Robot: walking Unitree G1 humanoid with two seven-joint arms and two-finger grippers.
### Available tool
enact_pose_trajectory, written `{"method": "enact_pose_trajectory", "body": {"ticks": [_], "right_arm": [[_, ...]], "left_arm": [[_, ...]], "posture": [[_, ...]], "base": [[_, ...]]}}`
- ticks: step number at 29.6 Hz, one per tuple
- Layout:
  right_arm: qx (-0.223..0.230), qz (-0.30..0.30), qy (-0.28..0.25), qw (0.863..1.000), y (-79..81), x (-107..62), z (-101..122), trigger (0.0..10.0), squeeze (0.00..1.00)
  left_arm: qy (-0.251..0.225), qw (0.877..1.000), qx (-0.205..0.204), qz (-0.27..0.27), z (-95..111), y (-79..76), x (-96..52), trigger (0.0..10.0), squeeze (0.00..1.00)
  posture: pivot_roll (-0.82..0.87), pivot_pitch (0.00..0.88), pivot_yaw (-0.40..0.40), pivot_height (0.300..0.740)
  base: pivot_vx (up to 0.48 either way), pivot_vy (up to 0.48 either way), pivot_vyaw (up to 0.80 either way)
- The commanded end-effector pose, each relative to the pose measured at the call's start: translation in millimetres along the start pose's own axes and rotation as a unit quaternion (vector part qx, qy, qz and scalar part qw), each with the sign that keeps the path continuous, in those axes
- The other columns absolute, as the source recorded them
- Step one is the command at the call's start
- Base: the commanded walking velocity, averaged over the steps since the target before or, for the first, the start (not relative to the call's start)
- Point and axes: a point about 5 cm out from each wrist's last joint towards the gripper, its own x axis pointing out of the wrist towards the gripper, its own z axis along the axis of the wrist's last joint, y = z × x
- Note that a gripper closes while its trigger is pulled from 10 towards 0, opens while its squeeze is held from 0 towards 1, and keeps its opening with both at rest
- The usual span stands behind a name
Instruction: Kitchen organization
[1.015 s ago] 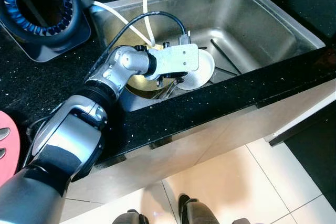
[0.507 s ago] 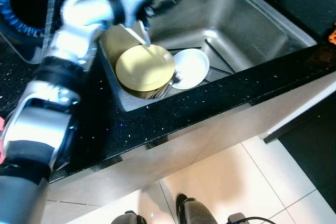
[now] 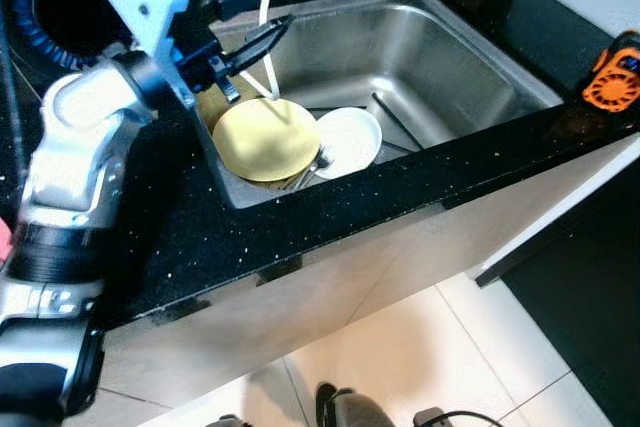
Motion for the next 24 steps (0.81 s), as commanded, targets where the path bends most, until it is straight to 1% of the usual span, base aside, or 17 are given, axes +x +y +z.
{"method": "enact_pose_trajectory", "body": {"ticks": [1, 2, 4, 7, 8, 9, 10, 15, 17, 18, 19, 20, 21, 22, 24], "right_arm": [[-0.002, -0.001, -0.06, 0.998, 0.5, 3.1, 33.7, 10.0, 0.0], [-0.002, -0.001, -0.06, 0.998, 0.5, 3.1, 33.7, 10.0, 0.0], [-0.002, -0.003, -0.06, 0.998, -0.1, 3.1, 36.0, 10.0, 0.0], [0.001, -0.004, -0.062, 0.998, -0.2, 3.3, 37.9, 10.0, 0.0], [0.001, -0.004, -0.062, 0.998, -0.2, 3.3, 37.9, 10.0, 0.0], [0.001, -0.004, -0.062, 0.998, 0.7, 3.8, 38.0, 10.0, 0.0], [0.001, -0.004, -0.062, 0.998, 0.7, 3.8, 38.0, 10.0, 0.0], [0.006, -0.002, -0.061, 0.998, 3.3, 4.7, 36.3, 10.0, 0.0], [0.009, 0.002, -0.061, 0.998, 4.4, 4.9, 35.5, 10.0, 0.0], [0.011, 0.005, -0.061, 0.998, 5.0, 5.0, 34.8, 10.0, 0.0], [0.011, 0.005, -0.061, 0.998, 5.0, 5.0, 34.8, 10.0, 0.0], [0.011, 0.008, -0.06, 0.998, 5.5, 5.0, 34.0, 10.0, 0.0], [0.011, 0.008, -0.06, 0.998, 5.5, 5.0, 34.0, 10.0, 0.0], [0.011, 0.01, -0.06, 0.998, 6.0, 5.1, 33.5, 10.0, 0.0], [0.009, 0.012, -0.057, 0.998, 6.0, 4.9, 32.4, 10.0, 0.0]], "left_arm": [[-0.005, 1.0, 0.014, 0.015, 10.9, 6.8, -8.3, 10.0, 0.0], [-0.005, 1.0, 0.014, 0.015, 10.9, 6.8, -8.3, 10.0, 0.0], [-0.001, 0.999, 0.026, 0.029, 18.1, 11.3, -13.4, 10.0, 0.0], [-0.008, 0.999, 0.038, 0.033, 26.2, 15.4, -14.8, 10.0, 0.0], [-0.008, 0.999, 0.038, 0.033, 26.2, 15.4, -14.8, 10.0, 0.0], [-0.019, 0.999, 0.038, 0.032, 35.2, 15.3, -15.7, 10.0, 0.0], [-0.019, 0.999, 0.038, 0.032, 35.2, 15.3, -15.7, 10.0, 0.0], [-0.079, 0.997, 0.013, 0.007, 66.2, 10.9, -16.7, 10.0, 0.0], [-0.097, 0.995, -0.002, -0.032, 76.1, 3.3, -17.9, 10.0, 0.0], [-0.094, 0.994, 0.001, -0.056, 80.1, -1.3, -19.0, 10.0, 0.0], [-0.094, 0.994, 0.001, -0.056, 80.1, -1.3, -19.0, 10.0, 0.0], [-0.075, 0.994, 0.01, -0.077, 82.2, -5.2, -21.0, 10.0, 0.0], [-0.075, 0.994, 0.01, -0.077, 82.2, -5.2, -21.0, 10.0, 0.0], [-0.055, 0.994, 0.018, -0.087, 82.7, -7.3, -23.3, 10.0, 0.0], [0.026, 0.994, 0.051, -0.09, 73.0, -7.4, -34.0, 10.0, 0.0]], "posture": [[0.14, 0.072, -0.066, 0.74], [0.14, 0.072, -0.066, 0.74], [0.16, 0.072, -0.07, 0.74], [0.16, 0.072, -0.072, 0.74], [0.16, 0.072, -0.072, 0.74], [0.16, 0.072, -0.071, 0.74], [0.16, 0.072, -0.071, 0.74], [0.16, 0.07, -0.066, 0.74], [0.16, 0.072, -0.064, 0.74], [0.16, 0.076, -0.06, 0.74], [0.16, 0.076, -0.06, 0.74], [0.16, 0.078, -0.063, 0.74], [0.16, 0.078, -0.063, 0.74], [0.16, 0.079, -0.064, 0.74], [0.16, 0.079, -0.064, 0.74]], "base": [[0.0, 0.0, 0.77], [0.0, 0.0, 0.77], [0.0, 0.0, 0.77], [0.0, 0.0, 0.75], [0.0, 0.0, 0.7], [0.0, 0.0, 0.68], [0.0, 0.0, 0.68], [0.0, 0.0, 0.68], [0.0, 0.0, 0.67], [0.0, 0.0, 0.66], [0.0, 0.0, 0.66], [0.0, 0.0, 0.71], [0.0, 0.0, 0.71], [0.0, 0.0, 0.71], [0.0, 0.0, 0.7]]}}
